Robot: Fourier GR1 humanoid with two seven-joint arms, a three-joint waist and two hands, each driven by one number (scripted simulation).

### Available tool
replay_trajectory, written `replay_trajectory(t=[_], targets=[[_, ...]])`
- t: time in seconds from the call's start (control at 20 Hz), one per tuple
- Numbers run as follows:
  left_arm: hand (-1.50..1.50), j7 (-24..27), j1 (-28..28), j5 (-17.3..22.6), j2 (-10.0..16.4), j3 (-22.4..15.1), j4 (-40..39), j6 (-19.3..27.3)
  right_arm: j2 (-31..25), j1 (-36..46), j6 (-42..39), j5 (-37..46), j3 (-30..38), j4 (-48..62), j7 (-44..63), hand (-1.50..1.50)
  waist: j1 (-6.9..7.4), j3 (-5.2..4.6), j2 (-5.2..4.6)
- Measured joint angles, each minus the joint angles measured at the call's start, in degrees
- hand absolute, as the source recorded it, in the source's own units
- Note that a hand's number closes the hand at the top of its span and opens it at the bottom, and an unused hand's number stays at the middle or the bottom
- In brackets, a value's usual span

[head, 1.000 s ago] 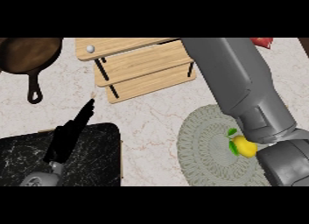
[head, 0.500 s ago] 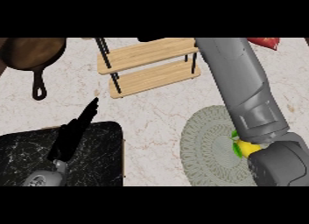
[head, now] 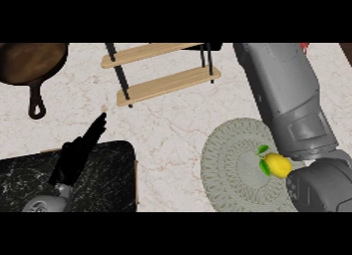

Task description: Pick the croissant from the placemat and place it in the tiered shelf

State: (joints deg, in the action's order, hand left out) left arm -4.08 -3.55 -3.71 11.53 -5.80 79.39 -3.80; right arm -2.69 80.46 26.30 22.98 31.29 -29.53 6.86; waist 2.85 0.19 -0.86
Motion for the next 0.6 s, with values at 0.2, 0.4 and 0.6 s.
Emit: replay_trajectory(t=[0.2,0.4,0.6], targets=[[0.0,-0.93,1.11,0.59,0.16,0.88,0.81,0.19,-3.39,-2.71,4.73,-0.16,1.48,-1.83,-0.19,-1.5,-1.57,-0.04,0.6],[0.0,0.27,1.96,1.01,0.51,1.93,0.29,-0.05,-8.44,-6.54,3.76,-0.38,1.8,-4.03,2.59,-1.5,-2.78,0.0,1.0],[0.0,1.05,3.61,0.53,0.18,1.85,0.89,0.41,-13.06,-13.01,-3.02,-2.61,1.79,-9.33,3.01,-1.5,-3.59,0.09,1.33]])
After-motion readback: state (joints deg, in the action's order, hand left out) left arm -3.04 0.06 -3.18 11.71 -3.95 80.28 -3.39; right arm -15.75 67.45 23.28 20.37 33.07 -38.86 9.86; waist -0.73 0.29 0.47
